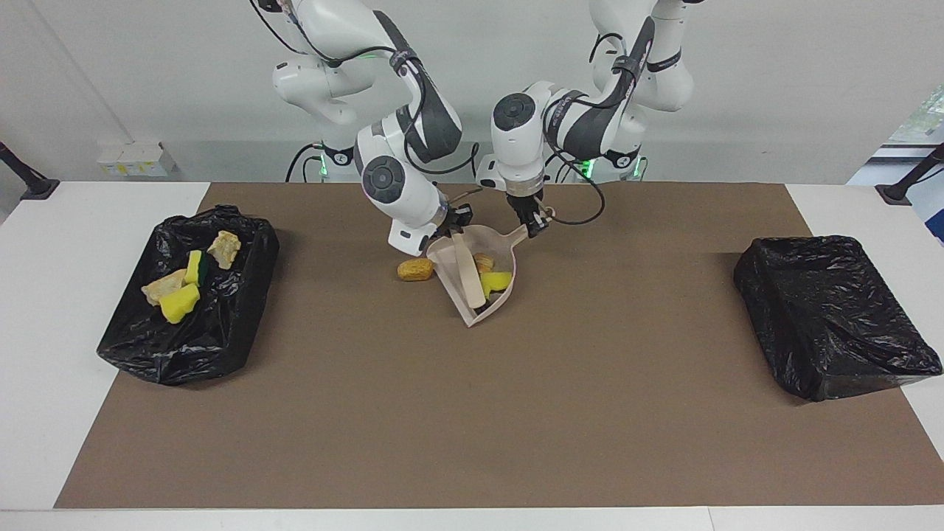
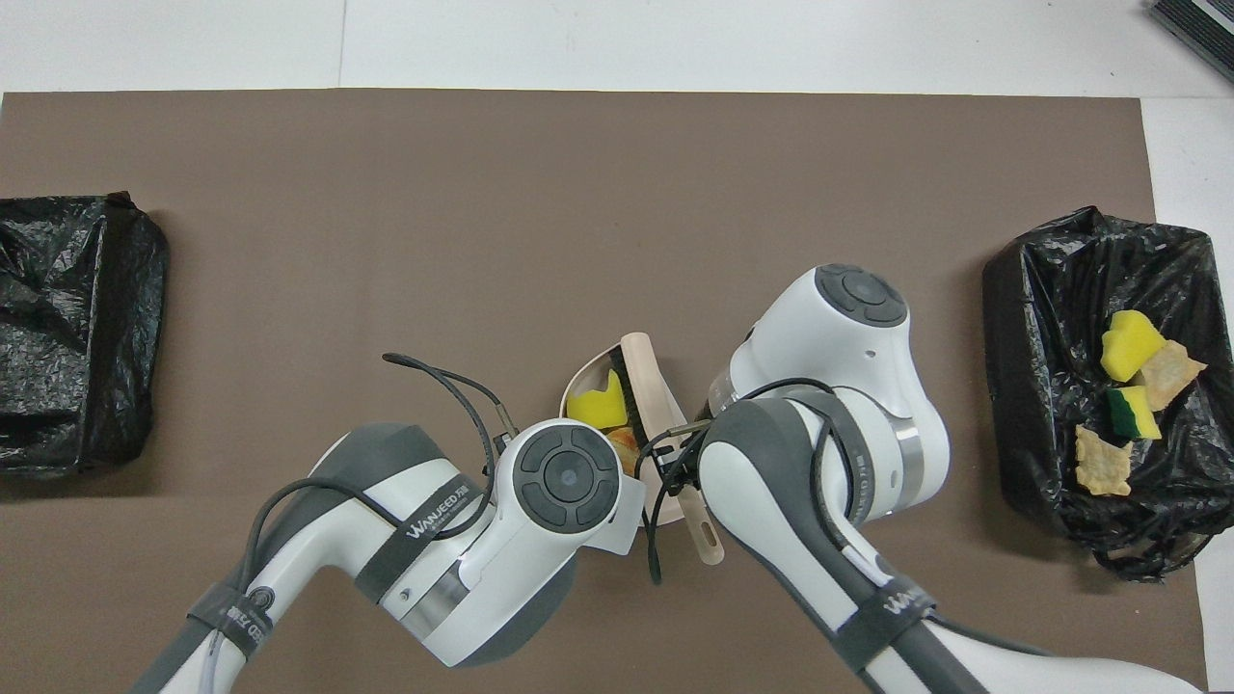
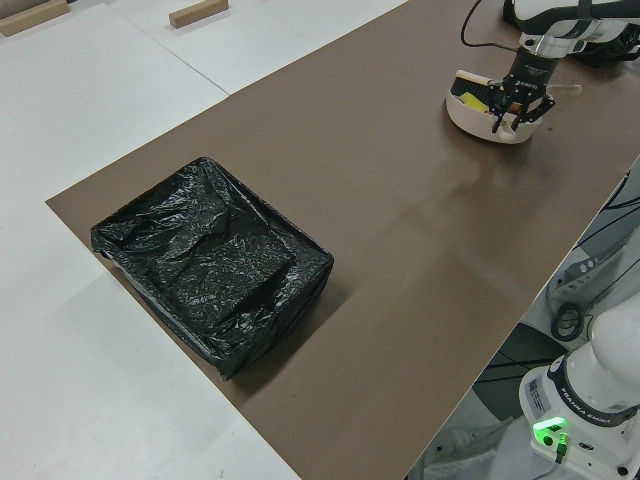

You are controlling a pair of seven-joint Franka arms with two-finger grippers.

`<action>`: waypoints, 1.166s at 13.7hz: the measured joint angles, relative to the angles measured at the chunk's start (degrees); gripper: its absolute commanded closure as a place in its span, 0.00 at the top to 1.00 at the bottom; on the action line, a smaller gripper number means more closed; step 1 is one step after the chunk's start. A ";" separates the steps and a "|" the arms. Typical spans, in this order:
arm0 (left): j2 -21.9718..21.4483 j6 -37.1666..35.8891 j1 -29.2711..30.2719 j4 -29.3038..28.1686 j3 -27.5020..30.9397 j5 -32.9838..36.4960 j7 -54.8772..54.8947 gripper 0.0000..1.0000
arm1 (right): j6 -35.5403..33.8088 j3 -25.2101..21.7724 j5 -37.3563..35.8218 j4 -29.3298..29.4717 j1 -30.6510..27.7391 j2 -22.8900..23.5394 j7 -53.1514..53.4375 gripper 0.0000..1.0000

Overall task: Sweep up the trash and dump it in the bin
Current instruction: 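Brush the pieces deeper into the dustpan with the right gripper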

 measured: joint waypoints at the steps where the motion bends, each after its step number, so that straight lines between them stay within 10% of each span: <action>1: -0.02 0.00 -0.22 0.00 -0.10 0.00 0.59 0.00 | -2.16 -0.08 -2.08 0.78 -2.01 -1.26 0.00 0.00; 6: -0.25 0.00 -1.58 -0.40 -0.12 0.00 2.66 0.00 | -9.78 -0.32 -10.52 -2.40 -9.74 -7.12 0.29 0.00; 11: -0.35 0.03 -1.57 -0.59 0.15 0.00 5.15 0.00 | 0.51 0.01 -11.78 -19.71 -9.64 -15.45 2.55 0.00; 16: -0.35 0.07 -1.45 -0.64 0.45 -0.33 7.06 0.00 | 6.59 0.59 -11.73 -23.14 -2.83 -15.28 10.51 0.00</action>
